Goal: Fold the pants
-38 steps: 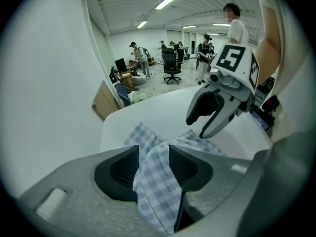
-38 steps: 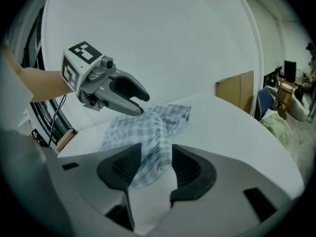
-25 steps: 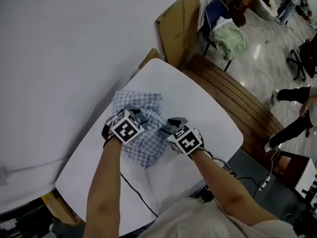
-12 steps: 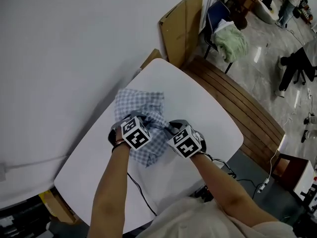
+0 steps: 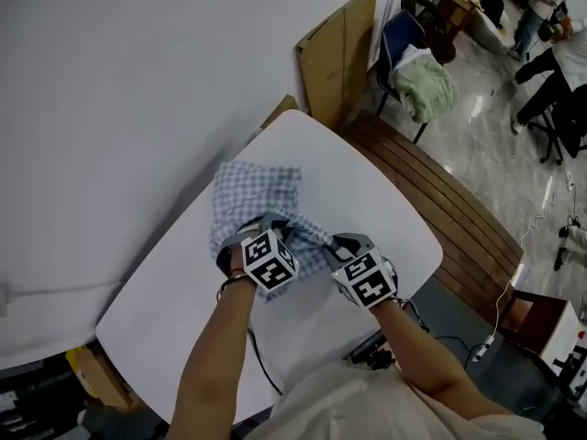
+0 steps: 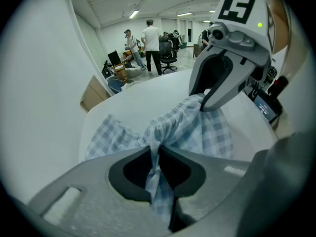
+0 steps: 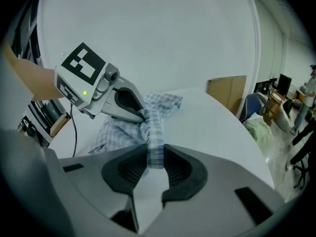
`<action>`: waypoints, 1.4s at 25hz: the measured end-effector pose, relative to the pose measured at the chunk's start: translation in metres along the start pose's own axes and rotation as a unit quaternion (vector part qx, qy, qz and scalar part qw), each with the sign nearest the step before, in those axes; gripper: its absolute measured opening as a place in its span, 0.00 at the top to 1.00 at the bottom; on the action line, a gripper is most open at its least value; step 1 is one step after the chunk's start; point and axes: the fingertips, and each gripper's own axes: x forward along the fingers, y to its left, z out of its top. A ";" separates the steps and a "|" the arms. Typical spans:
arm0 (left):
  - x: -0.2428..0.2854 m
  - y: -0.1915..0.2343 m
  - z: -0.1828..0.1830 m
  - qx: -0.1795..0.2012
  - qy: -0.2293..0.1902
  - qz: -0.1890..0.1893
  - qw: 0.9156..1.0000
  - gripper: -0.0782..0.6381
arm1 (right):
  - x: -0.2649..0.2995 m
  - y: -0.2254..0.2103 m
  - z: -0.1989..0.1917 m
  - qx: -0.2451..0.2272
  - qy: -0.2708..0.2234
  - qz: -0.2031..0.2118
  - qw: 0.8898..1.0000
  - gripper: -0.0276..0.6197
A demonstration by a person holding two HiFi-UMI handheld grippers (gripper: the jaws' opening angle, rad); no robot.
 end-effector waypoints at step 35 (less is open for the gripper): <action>-0.179 -0.061 -0.053 -0.194 -0.125 0.185 0.955 0.82 | -0.081 0.159 0.031 -0.179 -0.079 0.120 0.973 0.79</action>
